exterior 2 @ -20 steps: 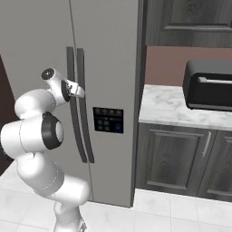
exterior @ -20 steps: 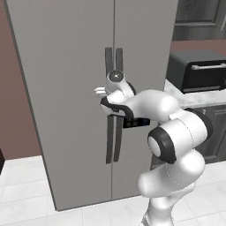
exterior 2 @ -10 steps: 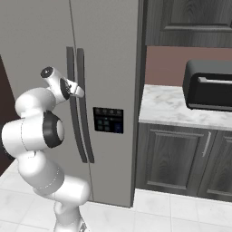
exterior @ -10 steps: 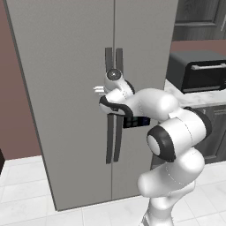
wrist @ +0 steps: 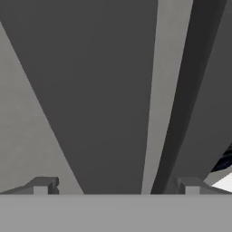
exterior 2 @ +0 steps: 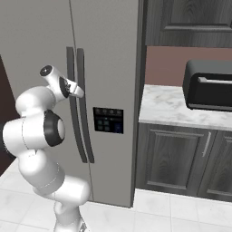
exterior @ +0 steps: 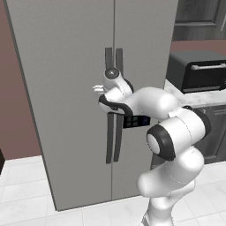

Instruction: Retrieve the chicken drumstick from the fridge and place it on the saucepan with marinade on the stove.

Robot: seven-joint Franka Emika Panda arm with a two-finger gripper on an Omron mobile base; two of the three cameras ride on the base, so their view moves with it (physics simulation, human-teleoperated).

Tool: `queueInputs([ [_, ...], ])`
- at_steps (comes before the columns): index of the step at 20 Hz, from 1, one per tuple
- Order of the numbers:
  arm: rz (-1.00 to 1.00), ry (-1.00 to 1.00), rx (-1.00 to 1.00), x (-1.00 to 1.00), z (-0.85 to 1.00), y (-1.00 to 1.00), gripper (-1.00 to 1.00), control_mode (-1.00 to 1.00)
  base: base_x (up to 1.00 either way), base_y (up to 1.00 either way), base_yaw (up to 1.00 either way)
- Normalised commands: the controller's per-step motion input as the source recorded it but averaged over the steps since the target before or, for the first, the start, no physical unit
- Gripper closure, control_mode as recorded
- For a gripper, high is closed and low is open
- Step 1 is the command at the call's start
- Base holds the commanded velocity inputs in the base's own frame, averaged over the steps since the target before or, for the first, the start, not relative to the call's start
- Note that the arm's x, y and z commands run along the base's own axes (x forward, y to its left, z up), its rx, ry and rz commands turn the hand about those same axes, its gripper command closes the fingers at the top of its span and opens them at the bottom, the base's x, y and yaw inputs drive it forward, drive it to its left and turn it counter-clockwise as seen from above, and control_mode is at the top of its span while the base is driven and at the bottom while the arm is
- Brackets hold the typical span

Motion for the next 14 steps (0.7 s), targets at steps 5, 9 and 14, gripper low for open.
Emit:
queueInputs([
  [5,0.00,-0.02,0.00,-0.26,0.00,0.00,-1.00,-1.00,0.00,0.00,0.00],
  [9,0.00,0.00,0.00,-0.02,0.00,0.00,-1.00,-1.00,0.00,0.00,0.00],
  [14,0.02,-0.02,0.00,0.07,-0.13,0.00,-1.00,-1.00,0.00,0.00,0.00],
])
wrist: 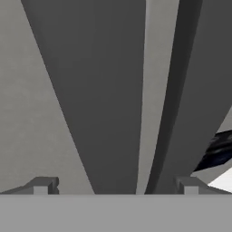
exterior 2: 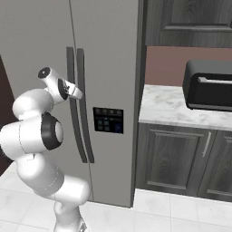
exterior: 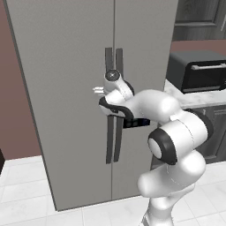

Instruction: Retrieve the chicken drumstick from the fridge and place it on the saucepan with marinade on the stove.

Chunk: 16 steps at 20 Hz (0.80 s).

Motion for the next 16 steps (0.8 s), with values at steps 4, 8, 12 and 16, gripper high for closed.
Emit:
queueInputs([
  [4,0.06,-0.13,0.00,0.04,-0.40,0.00,-1.00,-1.00,0.00,0.00,0.00],
  [8,0.06,-0.17,0.00,0.10,-0.55,0.02,-1.00,-1.00,0.00,0.00,0.00],
  [12,0.04,-0.15,0.00,0.44,-0.55,0.00,-1.00,-1.00,0.00,0.00,0.00],
  [16,0.00,-0.04,0.00,0.89,-0.49,0.01,-1.00,-1.00,0.00,0.00,0.00],
])
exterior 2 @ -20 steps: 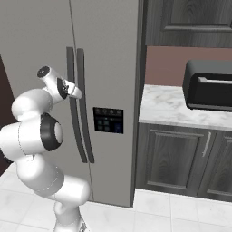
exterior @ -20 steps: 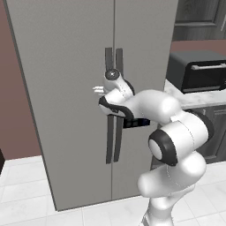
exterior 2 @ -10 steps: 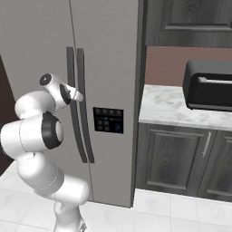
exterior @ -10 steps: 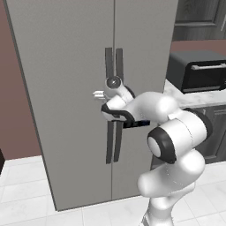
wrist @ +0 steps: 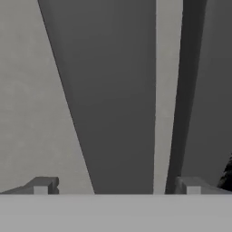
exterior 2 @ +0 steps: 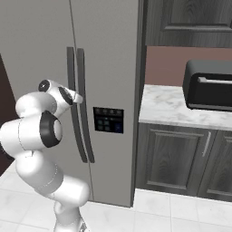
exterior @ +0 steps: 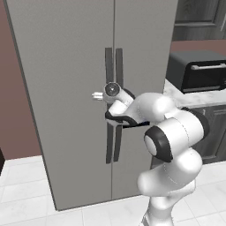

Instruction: Retrieve the chicken drumstick from the fridge and place it on the saucepan with marinade on the stove.

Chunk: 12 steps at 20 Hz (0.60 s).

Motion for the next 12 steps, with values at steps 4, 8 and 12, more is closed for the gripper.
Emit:
queueInputs([
  [4,0.00,0.00,0.00,1.00,-0.56,0.00,-1.00,-1.00,0.00,0.00,0.00],
  [8,0.00,-0.01,0.00,0.72,-0.37,0.00,1.00,-1.00,0.00,0.00,0.00],
  [12,0.00,0.00,0.00,0.00,0.00,0.00,1.00,-1.00,0.00,0.00,0.00],
])
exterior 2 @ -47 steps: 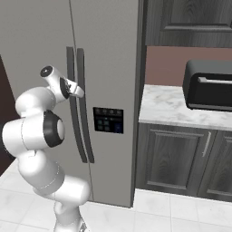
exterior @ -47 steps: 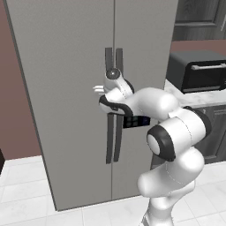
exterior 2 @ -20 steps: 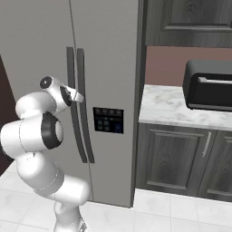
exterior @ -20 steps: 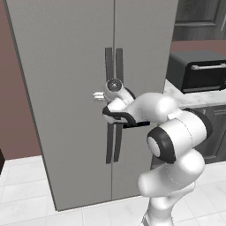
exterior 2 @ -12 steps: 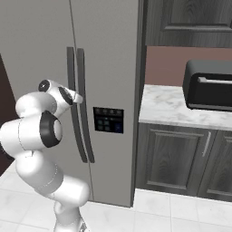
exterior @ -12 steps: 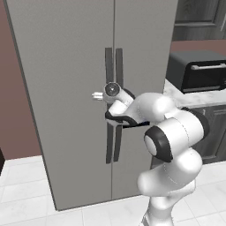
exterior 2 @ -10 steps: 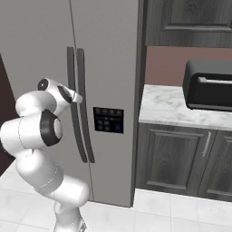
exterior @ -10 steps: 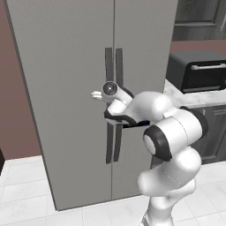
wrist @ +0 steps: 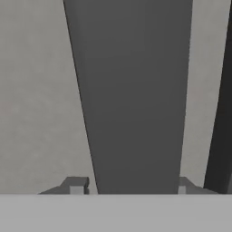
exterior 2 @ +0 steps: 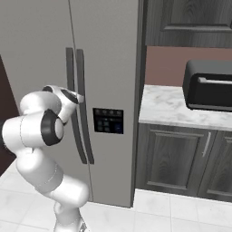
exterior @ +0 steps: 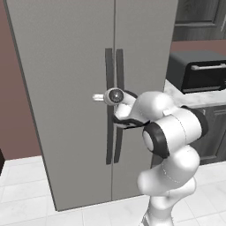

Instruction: Retrieve the chicken drumstick from the fridge and place it on the saucepan with marinade on the stove.

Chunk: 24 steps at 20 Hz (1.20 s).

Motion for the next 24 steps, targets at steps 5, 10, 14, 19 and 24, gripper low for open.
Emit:
queueInputs([
  [5,0.00,0.00,0.00,0.00,0.00,0.00,1.00,-1.00,0.00,0.00,0.00],
  [10,0.00,0.05,0.00,-0.14,0.00,0.48,1.00,-1.00,0.00,0.00,0.00],
  [14,-0.08,0.14,0.00,-0.46,0.00,1.00,1.00,-1.00,0.00,0.00,0.00],
  [19,-0.15,0.15,0.00,-0.56,0.00,1.00,1.00,-1.00,0.00,0.00,0.00],
  [24,-0.17,0.14,0.00,-0.83,0.00,1.00,1.00,-1.00,0.00,0.00,0.00],
])
